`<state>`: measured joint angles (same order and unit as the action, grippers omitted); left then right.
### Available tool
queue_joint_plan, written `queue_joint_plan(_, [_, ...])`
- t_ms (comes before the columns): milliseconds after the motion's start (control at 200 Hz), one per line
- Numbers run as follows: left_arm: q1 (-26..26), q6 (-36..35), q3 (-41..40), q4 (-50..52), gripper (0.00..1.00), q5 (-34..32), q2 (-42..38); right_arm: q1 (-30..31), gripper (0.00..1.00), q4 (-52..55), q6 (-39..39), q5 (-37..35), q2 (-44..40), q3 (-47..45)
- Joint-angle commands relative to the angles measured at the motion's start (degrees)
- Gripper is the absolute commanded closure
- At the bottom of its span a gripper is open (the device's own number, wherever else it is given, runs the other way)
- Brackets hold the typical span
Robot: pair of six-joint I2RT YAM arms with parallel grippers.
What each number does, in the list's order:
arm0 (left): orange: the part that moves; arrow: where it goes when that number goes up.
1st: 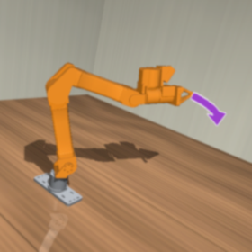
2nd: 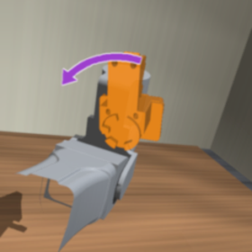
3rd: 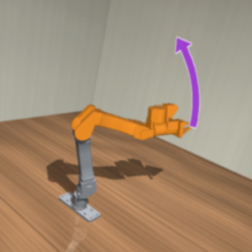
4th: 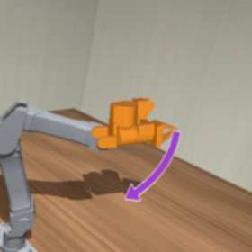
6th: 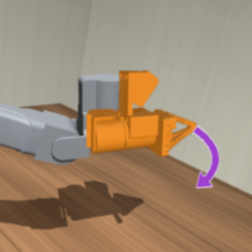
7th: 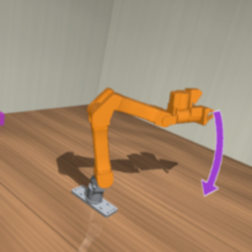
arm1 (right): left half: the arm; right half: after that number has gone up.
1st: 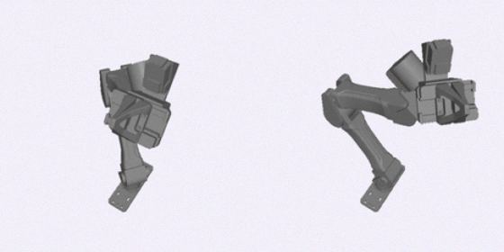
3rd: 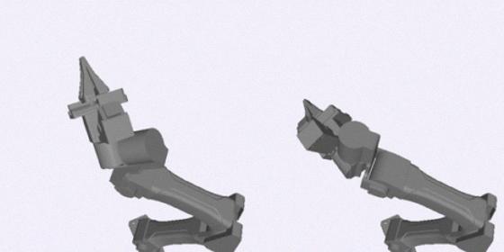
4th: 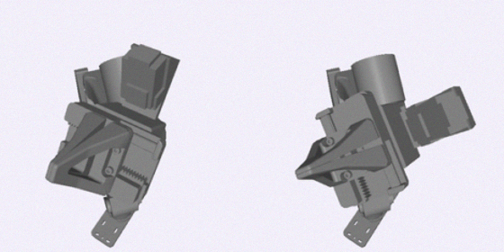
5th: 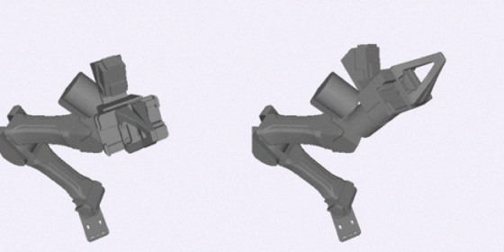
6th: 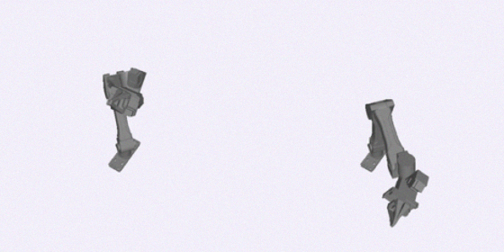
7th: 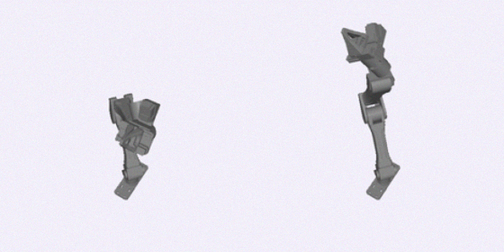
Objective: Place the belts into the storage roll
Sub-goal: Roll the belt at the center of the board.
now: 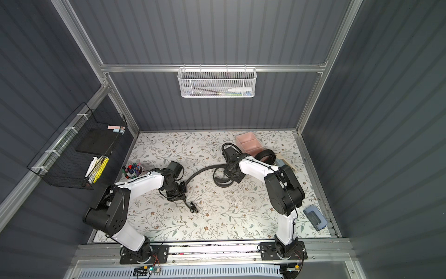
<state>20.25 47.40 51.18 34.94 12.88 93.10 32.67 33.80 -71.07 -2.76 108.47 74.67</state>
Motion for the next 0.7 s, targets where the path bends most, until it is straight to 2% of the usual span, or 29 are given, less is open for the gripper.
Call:
queue_joint_plan(0, [1.2,2.6,-2.1,1.1,0.87,-0.7,-1.1,-0.4,1.0,-0.5,-8.6,-1.5,-1.0,-1.1])
queue_joint_plan(75, [1.7,2.4,-2.0,1.4,0.8,-0.9,-1.2,-0.4,1.0,0.4,-8.7,-1.1,-0.8,-0.5])
queue_joint_plan(170, [1.7,1.0,-1.0,2.8,0.6,-1.5,-1.1,-0.2,1.0,2.5,-7.8,-1.4,-0.3,0.6])
queue_joint_plan(240, [1.8,-0.6,0.4,4.2,0.5,-2.2,-1.1,-0.3,1.0,3.0,-7.8,-1.6,-0.2,0.5])
queue_joint_plan(475, [1.8,-5.0,6.5,8.5,0.36,-3.6,-1.2,-0.2,1.0,-0.9,-5.5,1.3,1.4,-0.4])
queue_joint_plan(695, [1.9,-8.7,10.2,10.3,0.32,-4.2,0.1,0.2,0.51,-1.3,-2.6,0.2,-0.3,-1.3])
